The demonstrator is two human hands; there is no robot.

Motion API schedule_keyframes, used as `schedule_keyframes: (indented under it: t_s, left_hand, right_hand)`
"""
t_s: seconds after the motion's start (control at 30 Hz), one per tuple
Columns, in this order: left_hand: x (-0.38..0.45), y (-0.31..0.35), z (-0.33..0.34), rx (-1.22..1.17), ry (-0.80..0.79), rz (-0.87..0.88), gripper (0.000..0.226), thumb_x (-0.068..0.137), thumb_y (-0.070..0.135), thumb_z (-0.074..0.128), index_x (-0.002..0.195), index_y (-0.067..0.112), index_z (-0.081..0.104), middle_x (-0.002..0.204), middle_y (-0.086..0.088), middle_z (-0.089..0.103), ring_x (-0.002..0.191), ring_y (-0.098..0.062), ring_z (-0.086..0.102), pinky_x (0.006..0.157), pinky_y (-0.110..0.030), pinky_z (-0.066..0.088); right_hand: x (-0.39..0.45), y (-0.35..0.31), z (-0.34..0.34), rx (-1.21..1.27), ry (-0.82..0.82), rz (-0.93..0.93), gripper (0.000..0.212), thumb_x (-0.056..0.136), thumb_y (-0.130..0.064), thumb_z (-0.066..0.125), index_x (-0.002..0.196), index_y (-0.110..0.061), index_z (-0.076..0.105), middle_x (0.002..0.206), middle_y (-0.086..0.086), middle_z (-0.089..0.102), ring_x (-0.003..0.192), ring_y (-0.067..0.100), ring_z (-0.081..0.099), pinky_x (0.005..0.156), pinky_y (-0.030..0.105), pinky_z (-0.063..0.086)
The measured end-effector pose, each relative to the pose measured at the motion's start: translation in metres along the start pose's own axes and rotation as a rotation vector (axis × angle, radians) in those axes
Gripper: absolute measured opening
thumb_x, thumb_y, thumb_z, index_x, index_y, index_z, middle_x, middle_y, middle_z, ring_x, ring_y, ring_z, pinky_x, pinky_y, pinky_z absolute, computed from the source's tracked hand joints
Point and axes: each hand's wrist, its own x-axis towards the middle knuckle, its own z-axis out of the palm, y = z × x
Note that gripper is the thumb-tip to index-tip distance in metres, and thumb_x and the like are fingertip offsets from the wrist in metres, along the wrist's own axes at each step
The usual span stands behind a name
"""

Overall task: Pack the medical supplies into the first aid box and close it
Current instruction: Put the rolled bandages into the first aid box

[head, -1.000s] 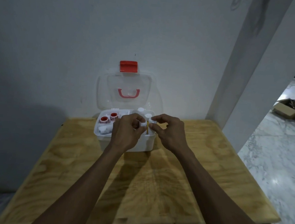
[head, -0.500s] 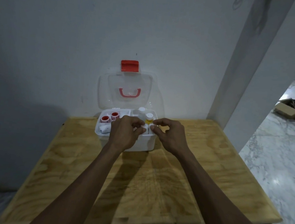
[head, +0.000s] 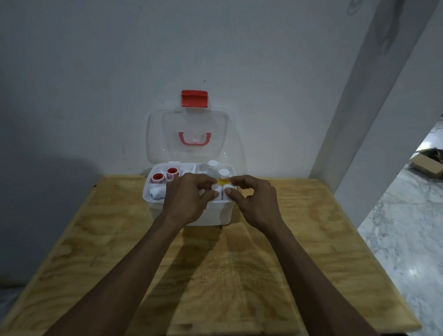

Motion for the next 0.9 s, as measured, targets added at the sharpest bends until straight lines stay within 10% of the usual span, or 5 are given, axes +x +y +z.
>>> schedule_keyframes:
  t_s: [0.5,0.9]
  left_hand:
    - [0.053,-0.016,-0.06,-0.142,0.4,-0.069,0.046,0.088,0.043,0.068,0.125,0.016,0.065,0.11,-0.005,0.073,0.096,-0.014,0.068,0.081,-0.025,0.051]
    - [0.113,-0.05,-0.064,-0.263,0.314,-0.348,0.061,0.094,0.051,0.053,0.144,0.016,0.043,0.142,-0.01,0.054,0.126,-0.027,0.054,0.098,-0.035,0.045]
  right_hand:
    - [0.074,-0.042,0.005,0.133,0.197,0.077,0.035,0.089,-0.034,0.067,0.119,-0.015,0.066,0.102,-0.002,0.07,0.089,0.007,0.064,0.083,0.024,0.052]
    - [0.132,-0.044,0.037,0.277,0.207,0.307,0.053,0.097,-0.042,0.051,0.142,-0.02,0.035,0.136,0.01,0.054,0.119,0.025,0.056,0.095,0.035,0.047]
